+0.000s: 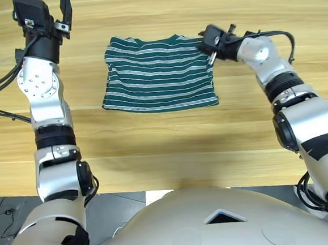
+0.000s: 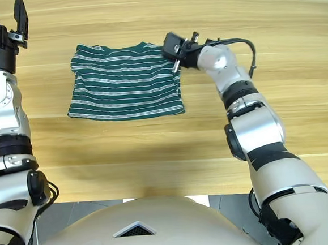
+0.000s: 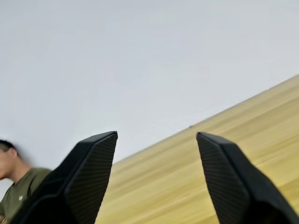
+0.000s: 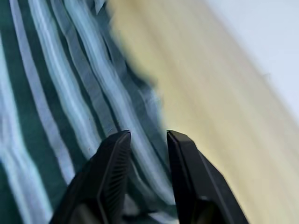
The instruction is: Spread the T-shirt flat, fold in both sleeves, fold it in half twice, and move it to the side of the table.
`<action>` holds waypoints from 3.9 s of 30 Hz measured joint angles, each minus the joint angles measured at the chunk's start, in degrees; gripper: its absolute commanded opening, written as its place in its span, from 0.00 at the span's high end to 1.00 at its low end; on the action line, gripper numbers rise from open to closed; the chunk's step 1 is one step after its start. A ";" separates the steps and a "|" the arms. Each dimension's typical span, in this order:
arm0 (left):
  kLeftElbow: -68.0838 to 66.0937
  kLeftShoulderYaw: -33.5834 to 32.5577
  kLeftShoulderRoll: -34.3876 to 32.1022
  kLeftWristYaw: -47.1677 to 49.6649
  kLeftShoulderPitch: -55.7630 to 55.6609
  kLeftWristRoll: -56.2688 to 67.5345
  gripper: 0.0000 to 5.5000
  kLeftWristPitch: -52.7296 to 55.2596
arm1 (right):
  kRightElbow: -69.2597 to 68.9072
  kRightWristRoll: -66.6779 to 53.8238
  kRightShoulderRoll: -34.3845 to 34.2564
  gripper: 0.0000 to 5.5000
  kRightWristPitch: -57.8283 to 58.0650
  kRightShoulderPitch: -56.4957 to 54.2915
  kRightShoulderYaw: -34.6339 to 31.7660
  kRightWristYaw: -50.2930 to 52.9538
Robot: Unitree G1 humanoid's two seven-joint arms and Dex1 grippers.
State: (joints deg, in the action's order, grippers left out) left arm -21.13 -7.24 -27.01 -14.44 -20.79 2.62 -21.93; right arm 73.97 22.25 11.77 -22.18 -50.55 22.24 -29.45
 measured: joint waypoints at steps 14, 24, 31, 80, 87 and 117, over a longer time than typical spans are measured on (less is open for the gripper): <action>14.92 0.98 0.87 -0.66 7.08 -1.35 0.43 8.67 | 2.26 11.21 6.57 0.74 6.06 -3.93 9.35 8.67; 21.66 1.31 1.09 -0.78 11.58 -2.50 0.43 11.70 | -12.30 7.95 29.81 0.74 -15.30 4.91 10.98 -12.71; 22.77 1.46 1.12 -0.80 11.71 -2.46 0.43 12.14 | -55.11 -13.74 34.13 0.74 -9.64 24.46 10.01 -31.71; 23.56 26.02 -18.45 -30.56 27.74 -8.63 0.43 -2.75 | -54.22 -30.93 12.78 0.74 10.14 23.70 -18.25 -6.64; 24.97 24.38 -17.44 -30.38 29.25 -6.13 0.43 -0.25 | -55.35 -31.77 12.68 0.74 9.85 26.83 -19.83 -7.76; 23.44 6.82 -24.03 -9.90 42.93 -38.78 0.43 -33.22 | -44.65 17.44 30.54 0.74 -62.70 43.40 -12.92 -4.11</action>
State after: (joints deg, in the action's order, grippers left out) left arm 2.31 -0.42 -51.04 -24.34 22.14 -36.16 -55.15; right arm 29.32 39.68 42.31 -84.88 -7.15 9.32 -33.56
